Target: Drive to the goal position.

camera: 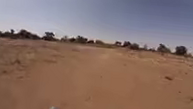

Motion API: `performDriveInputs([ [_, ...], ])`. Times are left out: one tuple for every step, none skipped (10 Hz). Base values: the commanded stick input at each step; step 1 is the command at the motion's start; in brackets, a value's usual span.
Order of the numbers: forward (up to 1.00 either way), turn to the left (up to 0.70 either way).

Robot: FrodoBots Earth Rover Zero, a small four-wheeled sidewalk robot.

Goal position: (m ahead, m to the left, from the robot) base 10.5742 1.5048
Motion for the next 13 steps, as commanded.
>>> performDriveInputs([
  [0.0,0.0],
  [0.0,0.0],
  [0.0,0.0],
  [0.0,0.0],
  [0.0,0.0],
  [0.0,0.0],
  [0.0,0.0],
  [0.0,0.0],
  [0.0,0.0],
  [0.44,0.0],
  [0.7,0.0],
  [0.7,0.0],
  [0.7,0.0],
])
